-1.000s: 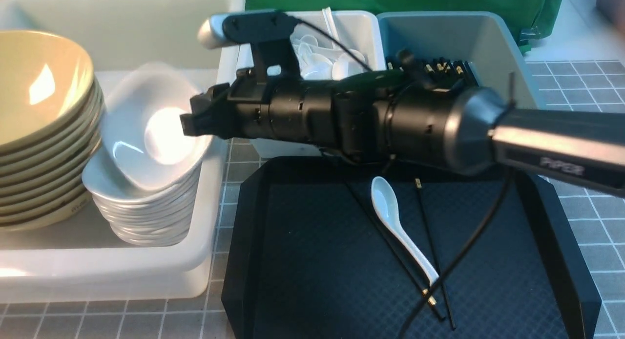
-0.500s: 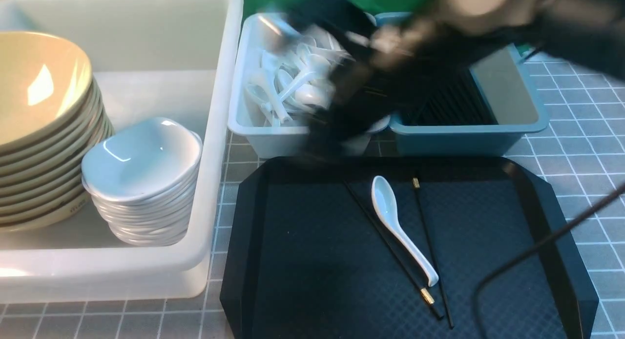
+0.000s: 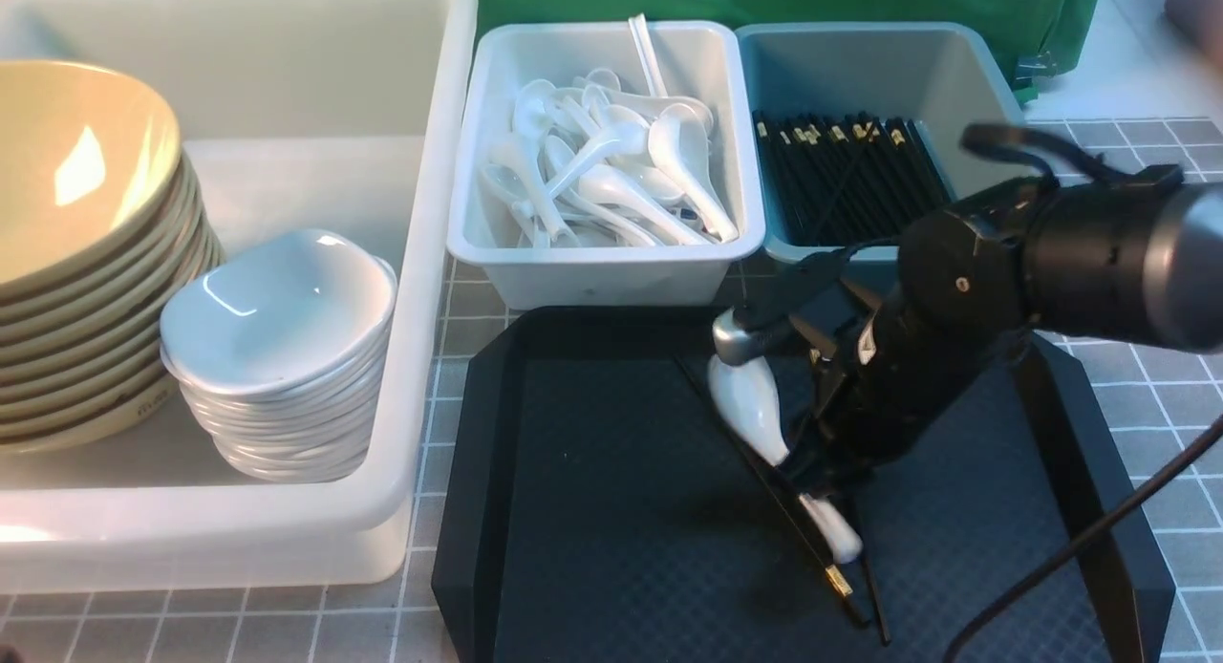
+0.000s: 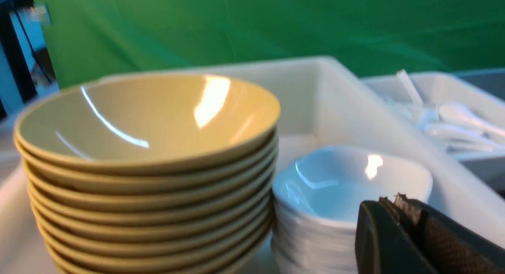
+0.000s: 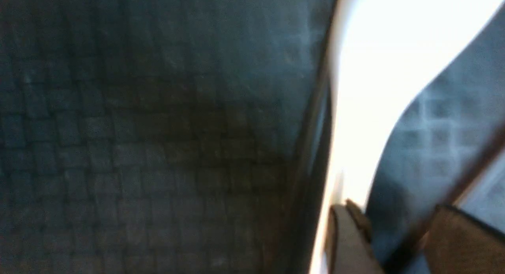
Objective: On grey table put chopsticks spoon bowls plates into blue grey white boxes.
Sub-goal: 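Reach down and grasp the white spoon resting in the bowl with the right gripper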
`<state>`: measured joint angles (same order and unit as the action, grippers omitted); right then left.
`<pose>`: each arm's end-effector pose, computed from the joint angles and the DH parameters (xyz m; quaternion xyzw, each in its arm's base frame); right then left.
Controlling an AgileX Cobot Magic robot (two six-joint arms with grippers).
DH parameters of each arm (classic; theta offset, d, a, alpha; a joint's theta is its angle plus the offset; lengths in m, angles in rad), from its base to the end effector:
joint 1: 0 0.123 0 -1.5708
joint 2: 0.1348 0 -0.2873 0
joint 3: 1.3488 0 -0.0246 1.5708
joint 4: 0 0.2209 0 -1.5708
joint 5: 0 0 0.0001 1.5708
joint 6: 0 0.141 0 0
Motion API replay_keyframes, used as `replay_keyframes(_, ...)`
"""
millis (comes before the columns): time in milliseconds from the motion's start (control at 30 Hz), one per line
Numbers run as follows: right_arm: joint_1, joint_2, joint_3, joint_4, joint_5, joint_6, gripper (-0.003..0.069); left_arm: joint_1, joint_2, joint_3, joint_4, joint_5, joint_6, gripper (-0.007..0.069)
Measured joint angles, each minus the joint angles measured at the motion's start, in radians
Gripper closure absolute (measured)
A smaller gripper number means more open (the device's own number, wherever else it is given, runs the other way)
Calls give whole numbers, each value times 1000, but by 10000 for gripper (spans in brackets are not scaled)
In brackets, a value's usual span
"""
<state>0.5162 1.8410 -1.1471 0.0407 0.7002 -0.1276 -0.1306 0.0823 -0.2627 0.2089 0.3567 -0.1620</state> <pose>0.2986 0.1737 0.1452 -0.3006 0.9445 0.0402 0.1262 0.0669 0.0015 0.2554 0.0360 0.7345 -0.0060 0.6776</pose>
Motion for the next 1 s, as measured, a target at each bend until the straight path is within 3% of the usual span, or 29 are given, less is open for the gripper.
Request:
replay_keyframes(133, 0, 19, -11, 8, -8, -3, 368, 0, 133, -37, -38, 71, -2, 633)
replay_keyframes(300, 0, 19, -12, 28, -3, -19, 489, 0, 252, -59, -113, 90, 9, 633)
replay_keyframes(367, 1, 8, -12, 33, -2, -28, 579, 0, 273, -61, -138, 82, 35, 633)
replay_keyframes(500, 1, -17, -7, 16, 3, -34, 627, 0, 275, -61, -147, 71, 52, 633)
replay_keyframes(800, 1, -151, -6, 14, 16, -44, 613, 0, 276, -61, -148, 51, 53, 633)
replay_keyframes(867, 1, -140, -6, 15, 15, -48, 574, 0, 276, -61, -148, 51, 53, 633)
replay_keyframes(1000, 1, -74, -6, 15, -25, -50, 429, 0, 276, -61, -148, 40, 53, 633)
